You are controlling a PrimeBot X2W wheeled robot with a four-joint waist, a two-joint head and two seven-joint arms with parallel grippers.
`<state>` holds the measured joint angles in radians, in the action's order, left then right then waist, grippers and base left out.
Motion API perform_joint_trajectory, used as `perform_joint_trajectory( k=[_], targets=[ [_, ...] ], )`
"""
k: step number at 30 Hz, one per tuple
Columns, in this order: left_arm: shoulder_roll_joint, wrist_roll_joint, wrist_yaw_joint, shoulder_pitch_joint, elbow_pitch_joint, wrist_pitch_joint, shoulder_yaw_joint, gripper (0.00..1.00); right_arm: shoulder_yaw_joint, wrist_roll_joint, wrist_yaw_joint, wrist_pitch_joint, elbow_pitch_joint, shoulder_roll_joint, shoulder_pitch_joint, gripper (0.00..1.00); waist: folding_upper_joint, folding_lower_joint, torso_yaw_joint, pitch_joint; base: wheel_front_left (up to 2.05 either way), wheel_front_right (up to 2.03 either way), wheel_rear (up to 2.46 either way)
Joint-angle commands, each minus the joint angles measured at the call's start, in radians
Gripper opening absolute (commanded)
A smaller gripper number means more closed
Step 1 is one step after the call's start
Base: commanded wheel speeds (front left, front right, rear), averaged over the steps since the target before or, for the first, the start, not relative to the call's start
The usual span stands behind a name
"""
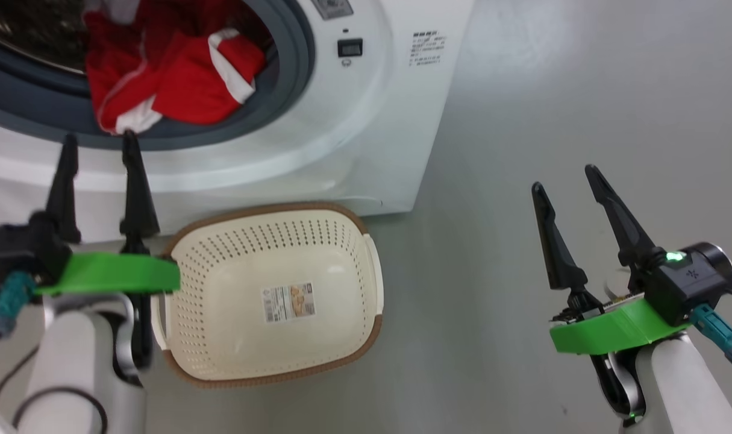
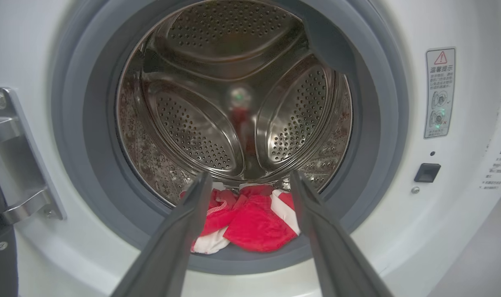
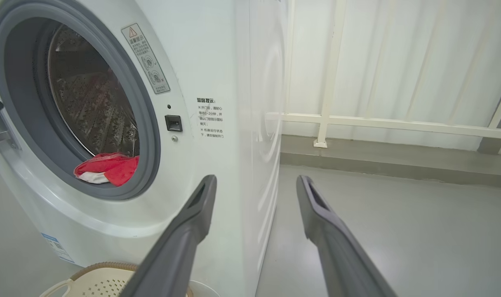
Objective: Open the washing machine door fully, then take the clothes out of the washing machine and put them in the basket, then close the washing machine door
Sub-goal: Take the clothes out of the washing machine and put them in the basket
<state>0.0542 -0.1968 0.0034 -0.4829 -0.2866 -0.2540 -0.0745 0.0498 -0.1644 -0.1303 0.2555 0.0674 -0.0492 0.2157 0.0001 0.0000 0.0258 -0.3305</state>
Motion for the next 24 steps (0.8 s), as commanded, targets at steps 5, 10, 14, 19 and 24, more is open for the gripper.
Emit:
perform_joint_trajectory(
  k=[5, 10, 14, 19, 24],
  targets=[
    [0.055, 0.028, -0.01, -0.124, -0.036, -0.008, -0.047, 1.0, 0.048, 0.0, 0.0, 0.006, -0.038, -0.001, 0.059, 1.0, -0.0001, 0.0, 0.026, -0.112, 0.0, 0.0, 0.0],
    [0.072, 0.05, -0.014, -0.221, -0.111, -0.008, -0.053, 1.0, 0.055, -0.006, 0.0, 0.006, -0.042, -0.001, 0.076, 1.0, -0.0001, 0.0, 0.043, -0.158, 0.0, 0.0, 0.0],
    [0.094, 0.069, -0.014, -0.3, -0.175, -0.008, -0.052, 1.0, 0.059, -0.005, 0.0, 0.006, -0.041, -0.001, 0.086, 1.0, -0.0001, 0.0, 0.056, -0.189, 0.0, 0.0, 0.0],
    [0.134, 0.093, -0.005, -0.389, -0.284, -0.008, -0.049, 1.0, 0.067, -0.006, 0.0, 0.006, -0.041, -0.001, 0.102, 1.0, -0.0001, 0.0, 0.075, -0.221, 0.0, 0.0, 0.0],
    [0.169, 0.116, 0.007, -0.466, -0.391, 0.037, -0.032, 1.0, 0.069, -0.01, 0.0, 0.006, -0.041, -0.001, 0.109, 1.0, -0.0001, 0.0, 0.086, -0.243, 0.0, 0.0, 0.0]
  ],
)
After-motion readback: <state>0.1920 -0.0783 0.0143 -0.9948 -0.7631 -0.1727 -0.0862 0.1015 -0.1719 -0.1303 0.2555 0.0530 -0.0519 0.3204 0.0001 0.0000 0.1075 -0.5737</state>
